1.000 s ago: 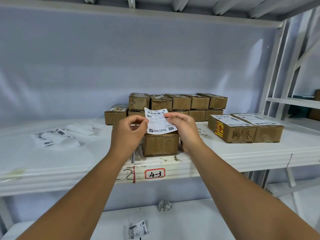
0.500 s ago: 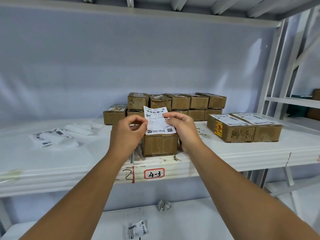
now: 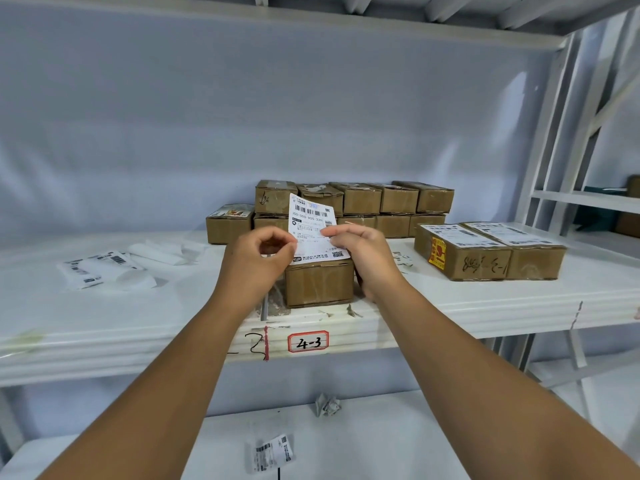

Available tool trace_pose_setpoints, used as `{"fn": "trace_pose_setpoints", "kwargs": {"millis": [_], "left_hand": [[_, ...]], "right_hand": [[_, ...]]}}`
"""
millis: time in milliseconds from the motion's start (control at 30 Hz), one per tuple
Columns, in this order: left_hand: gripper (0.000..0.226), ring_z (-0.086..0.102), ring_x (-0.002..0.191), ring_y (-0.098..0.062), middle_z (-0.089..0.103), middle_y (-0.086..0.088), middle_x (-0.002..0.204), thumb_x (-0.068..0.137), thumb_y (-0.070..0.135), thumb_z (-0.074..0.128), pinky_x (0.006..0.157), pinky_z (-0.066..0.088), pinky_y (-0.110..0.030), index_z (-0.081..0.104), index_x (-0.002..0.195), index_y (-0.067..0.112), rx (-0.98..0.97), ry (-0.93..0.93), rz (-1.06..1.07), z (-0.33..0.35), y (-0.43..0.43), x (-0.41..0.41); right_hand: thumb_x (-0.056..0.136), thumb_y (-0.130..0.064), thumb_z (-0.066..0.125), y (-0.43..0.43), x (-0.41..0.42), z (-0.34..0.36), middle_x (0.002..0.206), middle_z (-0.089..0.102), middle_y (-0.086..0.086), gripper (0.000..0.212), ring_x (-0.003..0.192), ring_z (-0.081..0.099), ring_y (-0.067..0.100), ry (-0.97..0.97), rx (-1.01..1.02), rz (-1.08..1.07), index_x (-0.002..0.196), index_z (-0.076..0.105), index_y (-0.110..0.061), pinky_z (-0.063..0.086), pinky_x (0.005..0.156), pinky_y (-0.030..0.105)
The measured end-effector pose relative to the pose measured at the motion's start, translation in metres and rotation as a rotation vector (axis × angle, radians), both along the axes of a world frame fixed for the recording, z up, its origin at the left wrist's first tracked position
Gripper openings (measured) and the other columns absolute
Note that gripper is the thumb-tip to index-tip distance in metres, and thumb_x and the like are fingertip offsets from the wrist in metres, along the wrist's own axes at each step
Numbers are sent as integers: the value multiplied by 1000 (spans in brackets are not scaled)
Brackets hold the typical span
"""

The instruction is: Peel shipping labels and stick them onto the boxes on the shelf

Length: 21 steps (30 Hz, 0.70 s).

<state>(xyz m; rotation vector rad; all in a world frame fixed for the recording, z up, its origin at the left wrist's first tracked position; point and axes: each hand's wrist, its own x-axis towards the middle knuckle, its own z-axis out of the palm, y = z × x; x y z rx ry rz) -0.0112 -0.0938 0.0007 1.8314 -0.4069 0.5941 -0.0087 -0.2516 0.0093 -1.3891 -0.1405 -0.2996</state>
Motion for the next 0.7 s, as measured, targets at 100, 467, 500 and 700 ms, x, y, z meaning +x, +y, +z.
{"fn": "trace_pose_setpoints", "kwargs": {"millis": [100, 467, 500, 700], "left_hand": [[17, 63, 83, -4, 68, 12, 88, 87, 16, 64, 71, 49, -17, 66, 76, 30, -33, 12, 0, 1, -1, -1], [16, 62, 81, -3, 68, 11, 89, 86, 16, 65, 67, 44, -13, 66, 77, 30, 6, 10, -1, 0, -1, 0], [15, 61, 81, -3, 68, 11, 89, 86, 15, 65, 66, 43, -13, 66, 78, 29, 11, 12, -3, 0, -1, 1], [11, 60, 89, -2, 66, 9, 96, 87, 16, 63, 69, 43, -11, 68, 82, 24, 46, 9, -30, -2, -1, 3]], "right_hand": [[86, 4, 54, 0, 0, 0, 108, 68, 12, 23, 94, 67, 26, 10, 5, 5, 84, 72, -10, 54, 57, 23], [86, 7, 52, 0, -3, 1, 110, 66, 11, 23, 87, 66, 22, 22, -11, 26, 86, 70, -8, 52, 52, 21], [86, 7, 52, 0, -2, 0, 110, 66, 11, 24, 87, 66, 21, 27, -18, 28, 85, 70, -8, 52, 52, 21], [86, 7, 49, -1, 2, -3, 97, 66, -3, 27, 87, 65, 16, -3, -103, 27, 83, 71, -9, 54, 61, 23]]}}
